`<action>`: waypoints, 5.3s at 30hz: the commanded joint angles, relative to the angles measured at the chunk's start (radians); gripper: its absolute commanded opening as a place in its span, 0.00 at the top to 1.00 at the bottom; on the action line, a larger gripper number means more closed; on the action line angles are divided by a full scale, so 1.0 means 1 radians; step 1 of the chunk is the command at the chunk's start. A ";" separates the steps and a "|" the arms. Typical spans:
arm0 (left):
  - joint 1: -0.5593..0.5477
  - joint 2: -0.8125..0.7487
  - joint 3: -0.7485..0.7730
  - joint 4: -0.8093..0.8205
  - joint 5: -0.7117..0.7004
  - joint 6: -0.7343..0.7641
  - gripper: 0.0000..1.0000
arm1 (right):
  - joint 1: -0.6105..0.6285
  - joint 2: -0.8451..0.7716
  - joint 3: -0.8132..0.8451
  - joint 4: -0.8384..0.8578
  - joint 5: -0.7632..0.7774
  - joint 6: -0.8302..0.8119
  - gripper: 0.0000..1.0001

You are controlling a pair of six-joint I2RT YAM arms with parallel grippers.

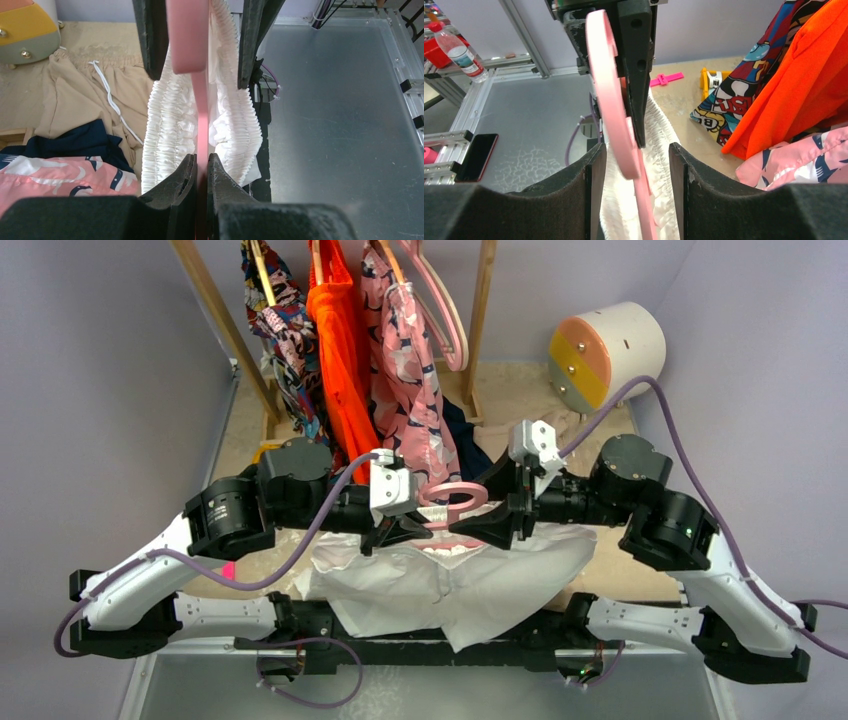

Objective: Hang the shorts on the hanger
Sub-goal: Adjust the shorts on the hanger.

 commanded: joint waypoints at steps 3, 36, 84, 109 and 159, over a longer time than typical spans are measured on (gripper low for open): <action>0.001 -0.016 0.017 0.102 0.014 -0.024 1.00 | -0.001 0.027 -0.005 0.084 -0.001 0.006 0.52; 0.001 -0.077 0.180 0.026 -0.210 -0.015 0.36 | -0.001 0.010 0.146 0.078 0.211 -0.050 1.00; 0.001 -0.291 0.303 0.135 -0.351 0.027 0.27 | -0.001 0.162 0.355 -0.068 0.137 -0.131 1.00; 0.001 -0.258 0.317 0.135 -0.333 0.017 0.26 | -0.001 0.129 0.344 -0.066 0.109 -0.107 1.00; 0.001 0.088 0.064 0.059 -0.002 0.073 0.29 | 0.000 -0.059 -0.043 0.048 0.036 -0.011 1.00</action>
